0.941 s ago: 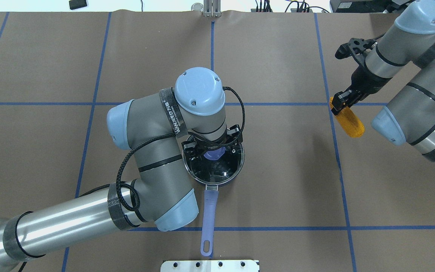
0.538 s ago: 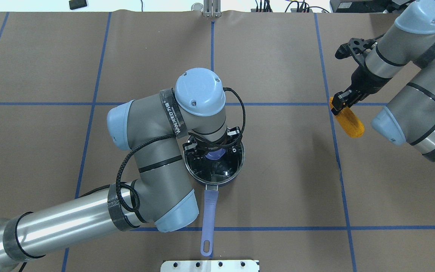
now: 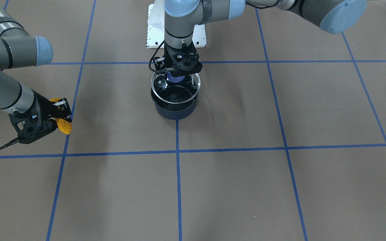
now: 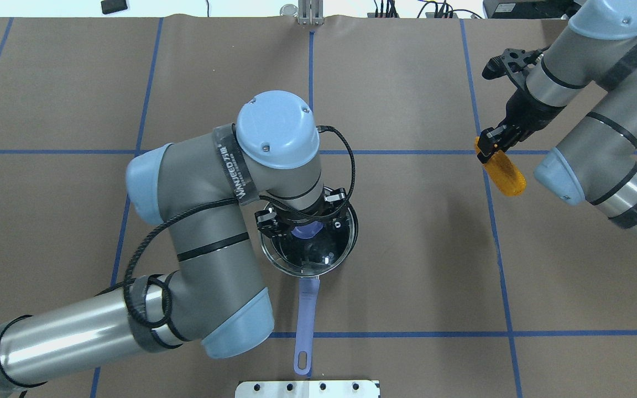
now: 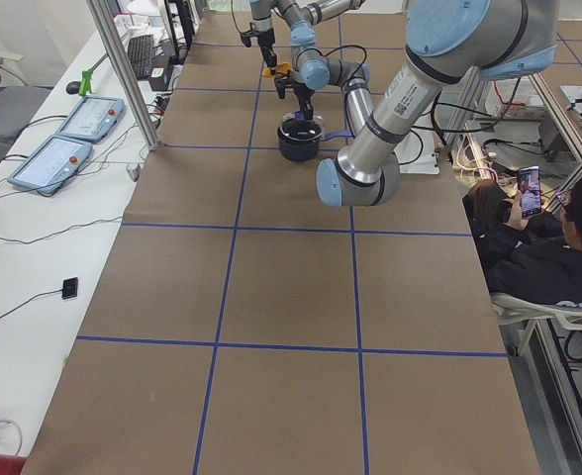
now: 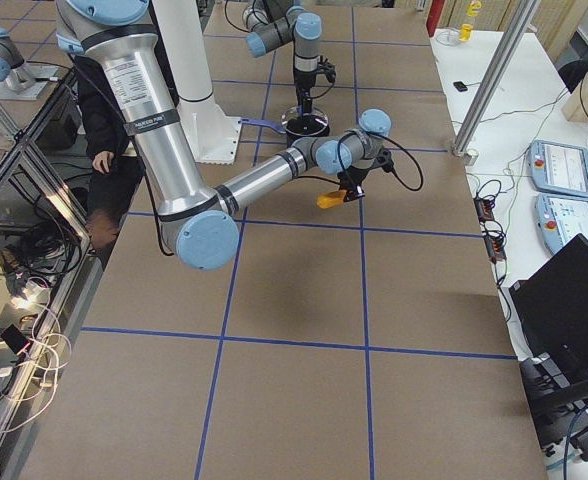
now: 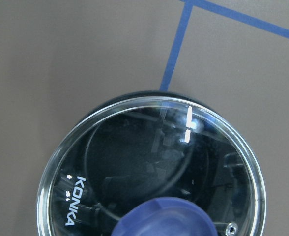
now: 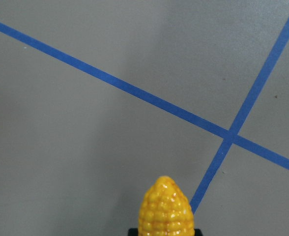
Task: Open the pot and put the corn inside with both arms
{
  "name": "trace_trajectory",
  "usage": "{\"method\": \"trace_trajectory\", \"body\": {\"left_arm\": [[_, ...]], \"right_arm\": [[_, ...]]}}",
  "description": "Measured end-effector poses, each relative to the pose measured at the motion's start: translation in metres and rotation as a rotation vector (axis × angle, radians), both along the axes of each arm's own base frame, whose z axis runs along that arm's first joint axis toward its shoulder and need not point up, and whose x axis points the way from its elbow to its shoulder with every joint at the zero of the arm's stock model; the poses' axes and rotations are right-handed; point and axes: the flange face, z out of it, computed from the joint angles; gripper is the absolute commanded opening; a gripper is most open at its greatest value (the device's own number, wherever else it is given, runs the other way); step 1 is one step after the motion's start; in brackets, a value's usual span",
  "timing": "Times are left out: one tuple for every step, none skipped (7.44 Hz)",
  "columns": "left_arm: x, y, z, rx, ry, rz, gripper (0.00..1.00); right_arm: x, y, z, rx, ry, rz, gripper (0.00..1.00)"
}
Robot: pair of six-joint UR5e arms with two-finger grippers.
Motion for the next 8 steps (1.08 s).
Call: {"method": "trace_trajectory", "body": {"left_arm": [[-0.034,0.015,0.019,0.039,0.001,0.029,0.11],[-0.071,0.026,0.045,0.091,-0.001,0.061,0.1],[-0.106,0.03,0.071,0.138,-0.011,0.097,0.07],[-0.133,0.028,0.096,0.163,-0.024,0.134,0.06],[-0.157,0.021,0.122,0.185,-0.043,0.168,0.04],[-0.178,0.015,0.149,0.211,-0.064,0.195,0.02],[-0.197,0.009,0.177,0.24,-0.079,0.211,0.0],[-0.212,0.006,0.205,0.265,-0.085,0.222,0.0]], "right_arm": [[-0.007,-0.005,-0.022,-0.021,0.002,0.015,0.21],[-0.017,-0.008,-0.045,-0.052,-0.003,0.045,0.15],[-0.032,-0.007,-0.073,-0.082,-0.015,0.073,0.14],[-0.046,-0.004,-0.095,-0.102,-0.027,0.091,0.11],[-0.061,0.0,-0.117,-0.117,-0.037,0.102,0.06],[-0.076,0.006,-0.138,-0.129,-0.043,0.118,0.03],[-0.092,0.014,-0.158,-0.134,-0.044,0.138,0.0],[-0.107,0.021,-0.175,-0.135,-0.045,0.154,0.0]]}}
